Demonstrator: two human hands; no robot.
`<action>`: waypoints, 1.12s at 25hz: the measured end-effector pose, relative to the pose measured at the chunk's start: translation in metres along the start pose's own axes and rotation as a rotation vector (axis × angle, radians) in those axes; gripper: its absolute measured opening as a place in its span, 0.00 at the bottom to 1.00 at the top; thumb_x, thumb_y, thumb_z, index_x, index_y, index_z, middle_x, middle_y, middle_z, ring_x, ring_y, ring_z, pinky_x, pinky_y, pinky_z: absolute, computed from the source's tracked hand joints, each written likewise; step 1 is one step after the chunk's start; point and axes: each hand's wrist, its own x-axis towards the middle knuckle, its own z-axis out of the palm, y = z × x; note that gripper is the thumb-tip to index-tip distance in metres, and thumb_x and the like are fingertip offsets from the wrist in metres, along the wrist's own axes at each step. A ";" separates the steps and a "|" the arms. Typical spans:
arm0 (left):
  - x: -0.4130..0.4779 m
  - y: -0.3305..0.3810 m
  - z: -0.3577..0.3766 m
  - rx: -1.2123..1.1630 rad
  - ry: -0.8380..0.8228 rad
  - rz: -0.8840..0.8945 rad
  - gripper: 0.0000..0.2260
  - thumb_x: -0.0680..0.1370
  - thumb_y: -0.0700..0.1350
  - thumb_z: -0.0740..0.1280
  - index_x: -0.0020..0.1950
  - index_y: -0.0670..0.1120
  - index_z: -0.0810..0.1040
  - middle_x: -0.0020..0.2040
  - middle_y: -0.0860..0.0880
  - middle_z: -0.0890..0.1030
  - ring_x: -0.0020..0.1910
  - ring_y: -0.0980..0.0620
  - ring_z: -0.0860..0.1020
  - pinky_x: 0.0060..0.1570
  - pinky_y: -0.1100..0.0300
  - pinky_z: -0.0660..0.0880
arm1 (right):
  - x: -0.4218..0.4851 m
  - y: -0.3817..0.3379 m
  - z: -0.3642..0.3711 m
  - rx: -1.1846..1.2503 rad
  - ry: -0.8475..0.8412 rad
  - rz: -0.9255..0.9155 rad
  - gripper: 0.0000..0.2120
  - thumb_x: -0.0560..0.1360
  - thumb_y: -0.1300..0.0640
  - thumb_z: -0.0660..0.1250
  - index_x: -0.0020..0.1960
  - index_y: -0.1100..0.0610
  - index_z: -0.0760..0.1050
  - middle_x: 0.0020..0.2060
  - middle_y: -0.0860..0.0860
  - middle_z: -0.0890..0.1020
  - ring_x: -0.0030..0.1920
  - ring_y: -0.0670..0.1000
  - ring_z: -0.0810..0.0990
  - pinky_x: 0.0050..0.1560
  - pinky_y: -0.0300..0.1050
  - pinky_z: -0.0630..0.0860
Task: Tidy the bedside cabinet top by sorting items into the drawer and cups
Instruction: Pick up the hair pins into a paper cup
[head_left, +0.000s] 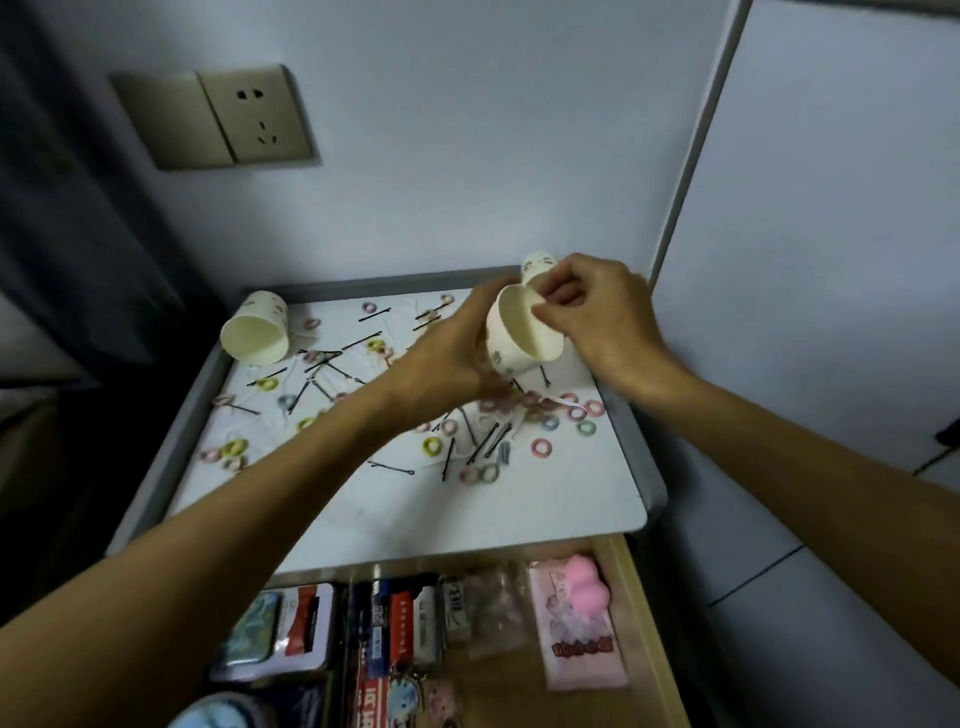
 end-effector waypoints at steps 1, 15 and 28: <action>-0.020 0.003 -0.001 -0.025 0.031 -0.027 0.43 0.65 0.40 0.79 0.74 0.58 0.61 0.57 0.55 0.78 0.53 0.57 0.78 0.49 0.64 0.78 | -0.010 -0.011 0.009 0.031 -0.072 0.025 0.06 0.70 0.62 0.75 0.45 0.55 0.81 0.37 0.49 0.83 0.37 0.43 0.80 0.39 0.31 0.76; -0.174 -0.031 -0.041 -0.178 0.302 -0.343 0.37 0.65 0.51 0.80 0.69 0.57 0.64 0.55 0.56 0.76 0.48 0.55 0.78 0.45 0.55 0.81 | 0.013 0.041 0.059 -0.721 -0.202 0.299 0.14 0.73 0.54 0.73 0.49 0.64 0.76 0.45 0.61 0.81 0.46 0.61 0.80 0.43 0.49 0.76; -0.158 -0.041 -0.049 -0.254 0.289 -0.312 0.34 0.66 0.49 0.80 0.66 0.57 0.65 0.51 0.57 0.76 0.45 0.57 0.77 0.29 0.69 0.75 | 0.011 0.043 0.078 -0.762 -0.343 0.176 0.14 0.75 0.58 0.63 0.31 0.57 0.71 0.30 0.55 0.77 0.33 0.56 0.76 0.33 0.47 0.70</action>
